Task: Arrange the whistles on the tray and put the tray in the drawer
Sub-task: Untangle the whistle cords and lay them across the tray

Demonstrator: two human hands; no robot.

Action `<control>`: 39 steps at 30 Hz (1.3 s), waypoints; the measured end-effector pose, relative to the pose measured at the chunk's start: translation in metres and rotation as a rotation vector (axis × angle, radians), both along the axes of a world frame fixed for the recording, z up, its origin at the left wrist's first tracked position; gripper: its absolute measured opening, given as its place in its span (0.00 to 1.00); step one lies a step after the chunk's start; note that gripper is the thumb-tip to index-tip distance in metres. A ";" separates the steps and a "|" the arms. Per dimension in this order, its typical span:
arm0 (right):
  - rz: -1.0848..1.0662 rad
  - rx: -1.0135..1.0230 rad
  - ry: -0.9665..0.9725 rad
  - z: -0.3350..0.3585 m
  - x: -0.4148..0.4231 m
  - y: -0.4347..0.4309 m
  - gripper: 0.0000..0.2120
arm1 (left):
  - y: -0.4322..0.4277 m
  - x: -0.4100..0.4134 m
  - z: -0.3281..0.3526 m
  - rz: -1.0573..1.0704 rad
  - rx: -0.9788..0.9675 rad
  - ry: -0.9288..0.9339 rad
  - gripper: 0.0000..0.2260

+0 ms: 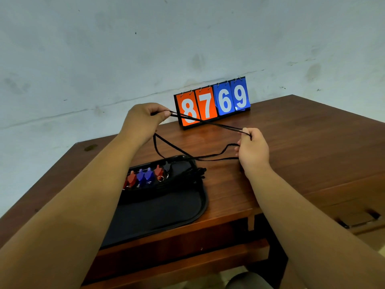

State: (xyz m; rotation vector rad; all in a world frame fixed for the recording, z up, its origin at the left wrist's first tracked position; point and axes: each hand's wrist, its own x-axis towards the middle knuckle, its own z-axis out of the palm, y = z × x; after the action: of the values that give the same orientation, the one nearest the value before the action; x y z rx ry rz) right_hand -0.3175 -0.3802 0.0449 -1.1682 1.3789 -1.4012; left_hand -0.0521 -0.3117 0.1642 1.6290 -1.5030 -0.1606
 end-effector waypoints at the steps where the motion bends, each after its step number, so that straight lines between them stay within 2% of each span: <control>1: 0.007 -0.006 0.013 0.000 0.000 0.001 0.10 | 0.001 0.002 0.001 0.003 -0.013 0.021 0.06; 9: 0.044 -0.030 0.096 -0.002 -0.001 0.004 0.08 | 0.004 0.016 0.011 0.038 -0.069 0.064 0.07; 14: 0.054 -0.062 0.117 -0.003 -0.002 0.002 0.17 | -0.004 0.026 0.023 0.077 -0.038 0.031 0.07; 17: 0.070 -0.053 0.082 -0.004 -0.004 0.002 0.15 | -0.012 0.026 0.034 0.099 -0.005 0.031 0.07; 21: 0.147 -0.015 0.032 -0.003 -0.003 0.003 0.10 | -0.023 0.026 0.042 0.139 -0.017 0.110 0.09; 27: 0.266 -0.059 0.081 0.000 0.001 0.007 0.05 | -0.028 0.043 0.040 0.171 -0.058 0.223 0.06; 30: 0.291 -0.077 0.120 0.001 0.001 0.011 0.06 | -0.021 0.053 0.040 0.195 -0.067 0.301 0.07; 35: 0.297 -0.097 0.049 0.004 0.001 0.018 0.08 | -0.008 0.069 0.042 0.181 -0.091 0.416 0.06; 39: 0.239 -0.135 0.106 0.004 0.001 0.022 0.11 | 0.001 0.074 0.033 0.158 -0.051 0.408 0.06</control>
State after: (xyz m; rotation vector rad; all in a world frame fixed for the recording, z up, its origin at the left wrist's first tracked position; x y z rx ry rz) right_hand -0.3167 -0.3579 0.0494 -1.4620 1.1848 -1.2920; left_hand 0.0216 -0.3106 0.1972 1.5544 -1.0574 -0.3420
